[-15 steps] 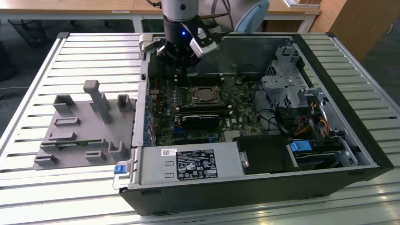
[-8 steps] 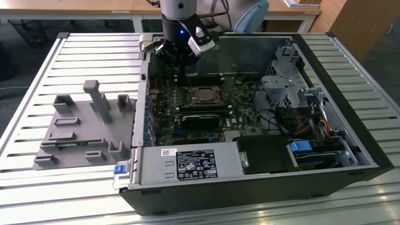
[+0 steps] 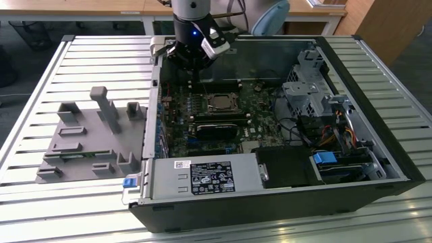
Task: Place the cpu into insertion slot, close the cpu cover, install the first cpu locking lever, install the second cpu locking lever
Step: 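Install the first cpu locking lever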
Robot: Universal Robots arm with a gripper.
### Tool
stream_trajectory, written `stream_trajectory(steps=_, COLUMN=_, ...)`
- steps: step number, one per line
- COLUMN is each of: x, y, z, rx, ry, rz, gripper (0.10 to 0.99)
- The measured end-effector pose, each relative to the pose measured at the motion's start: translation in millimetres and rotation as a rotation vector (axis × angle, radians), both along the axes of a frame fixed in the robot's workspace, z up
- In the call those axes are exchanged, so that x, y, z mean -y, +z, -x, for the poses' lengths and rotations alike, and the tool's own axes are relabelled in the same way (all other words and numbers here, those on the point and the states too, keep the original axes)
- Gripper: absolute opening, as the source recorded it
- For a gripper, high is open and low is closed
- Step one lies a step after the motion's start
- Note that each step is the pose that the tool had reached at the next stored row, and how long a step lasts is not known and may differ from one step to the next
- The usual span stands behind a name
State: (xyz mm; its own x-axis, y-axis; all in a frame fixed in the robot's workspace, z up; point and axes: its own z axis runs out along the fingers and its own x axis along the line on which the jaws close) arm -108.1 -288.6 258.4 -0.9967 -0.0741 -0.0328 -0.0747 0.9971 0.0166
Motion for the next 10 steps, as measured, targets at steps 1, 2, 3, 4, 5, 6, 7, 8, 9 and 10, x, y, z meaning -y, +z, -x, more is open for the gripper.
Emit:
stream_trajectory(steps=1, x=-0.3, y=-0.2, z=-0.5, rx=0.0000, ry=-0.003, rz=0.000, gripper=0.106)
stream_trajectory(steps=2, x=-0.6, y=-0.4, z=-1.2, rx=-0.0001, ry=-0.005, rz=0.000, gripper=0.106)
stream_trajectory(steps=3, x=-0.9, y=-0.6, z=-2.1, rx=0.0000, ry=-0.006, rz=0.000, gripper=0.106)
stream_trajectory(steps=4, x=-1.1, y=-0.7, z=-3.0, rx=0.0000, ry=-0.007, rz=0.000, gripper=0.106)
stream_trajectory(steps=5, x=-1.2, y=-0.9, z=-4.1, rx=0.0000, ry=-0.007, rz=0.000, gripper=0.106)
stream_trajectory(steps=6, x=-1.3, y=-1.0, z=-5.0, rx=-0.0001, ry=-0.007, rz=0.000, gripper=0.106)
stream_trajectory(steps=7, x=-1.4, y=-1.1, z=-6.2, rx=0.0000, ry=-0.008, rz=0.000, gripper=0.106)
stream_trajectory(steps=8, x=-1.4, y=-1.1, z=-7.3, rx=0.0000, ry=-0.008, rz=0.000, gripper=0.106)
stream_trajectory(steps=9, x=-1.4, y=-1.1, z=-8.2, rx=-0.0001, ry=-0.007, rz=0.000, gripper=0.106)
stream_trajectory(steps=10, x=-1.4, y=-1.1, z=-9.1, rx=0.0000, ry=-0.008, rz=0.000, gripper=0.106)
